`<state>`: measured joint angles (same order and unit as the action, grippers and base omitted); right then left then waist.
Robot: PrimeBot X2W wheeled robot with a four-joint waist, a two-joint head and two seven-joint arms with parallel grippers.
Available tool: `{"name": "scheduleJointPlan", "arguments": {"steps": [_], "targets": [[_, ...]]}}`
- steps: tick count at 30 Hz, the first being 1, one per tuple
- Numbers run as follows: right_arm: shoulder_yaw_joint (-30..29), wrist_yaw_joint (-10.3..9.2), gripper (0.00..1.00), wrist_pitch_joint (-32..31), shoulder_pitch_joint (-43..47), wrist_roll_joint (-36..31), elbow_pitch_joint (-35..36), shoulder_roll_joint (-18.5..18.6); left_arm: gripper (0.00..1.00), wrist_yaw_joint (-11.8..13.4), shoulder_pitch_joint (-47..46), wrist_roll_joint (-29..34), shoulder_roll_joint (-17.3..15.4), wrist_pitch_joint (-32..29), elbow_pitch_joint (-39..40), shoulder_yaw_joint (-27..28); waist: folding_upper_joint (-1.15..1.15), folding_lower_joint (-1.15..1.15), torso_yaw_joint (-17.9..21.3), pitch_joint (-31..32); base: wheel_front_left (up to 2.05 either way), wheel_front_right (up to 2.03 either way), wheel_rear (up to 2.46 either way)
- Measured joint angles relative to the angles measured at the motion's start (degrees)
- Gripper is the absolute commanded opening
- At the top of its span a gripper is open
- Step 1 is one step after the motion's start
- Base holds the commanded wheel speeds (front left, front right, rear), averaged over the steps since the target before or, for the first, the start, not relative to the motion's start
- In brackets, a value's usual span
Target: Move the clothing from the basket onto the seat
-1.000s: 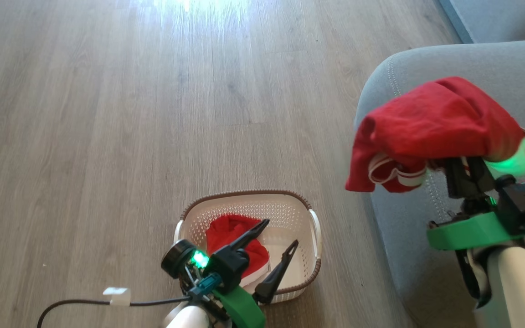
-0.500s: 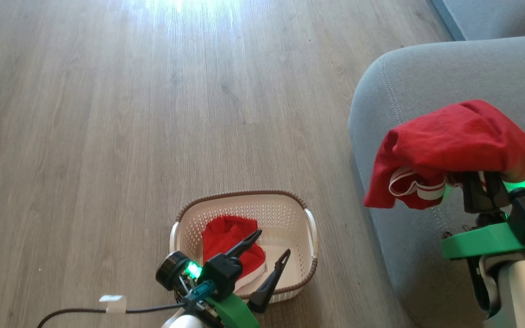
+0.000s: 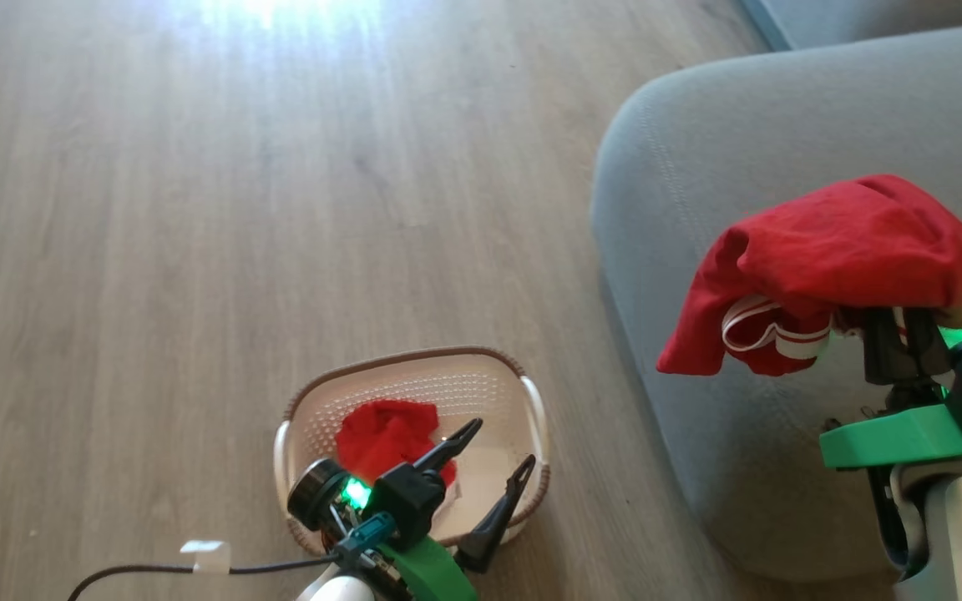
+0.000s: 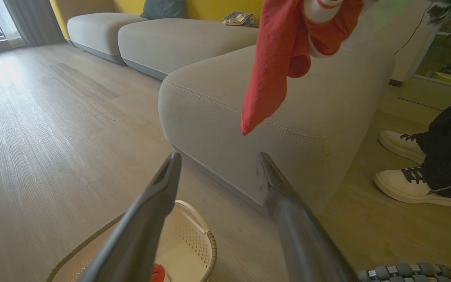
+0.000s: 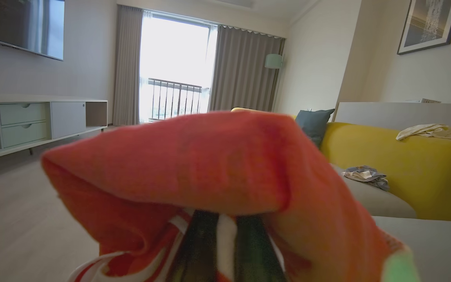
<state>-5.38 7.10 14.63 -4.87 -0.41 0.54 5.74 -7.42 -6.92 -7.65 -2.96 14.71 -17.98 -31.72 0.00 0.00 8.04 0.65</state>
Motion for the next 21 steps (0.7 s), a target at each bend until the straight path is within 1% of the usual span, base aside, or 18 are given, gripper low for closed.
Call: {"name": "scheduleJointPlan", "arguments": {"steps": [5,6,16,21], "targets": [[-0.4,0.0,0.0,0.0,-0.2,-0.1,0.5,0.0,1.0,0.0,0.0,0.0,0.0,0.0,0.6,0.0,0.0,0.0,3.8,-0.6,0.0,0.0,0.0],[-0.7,0.0,0.0,0.0,-0.3,-0.1,0.6,0.0,1.0,0.0,0.0,0.0,0.0,0.0,0.8,-0.2,0.0,0.0,5.5,-0.8,0.0,0.0,0.0],[-2.7,0.0,0.0,0.0,-0.3,-0.1,1.5,0.0,1.0,0.0,-0.2,0.0,0.0,0.0,2.1,-0.7,0.0,0.0,14.9,-2.2,0.0,0.0,0.0],[-3.6,0.0,0.0,0.0,-0.3,-0.1,1.9,-0.1,1.0,0.0,-0.6,0.6,0.0,0.0,2.2,-2.3,0.0,0.0,19.3,-3.0,0.0,0.0,0.0]]}}
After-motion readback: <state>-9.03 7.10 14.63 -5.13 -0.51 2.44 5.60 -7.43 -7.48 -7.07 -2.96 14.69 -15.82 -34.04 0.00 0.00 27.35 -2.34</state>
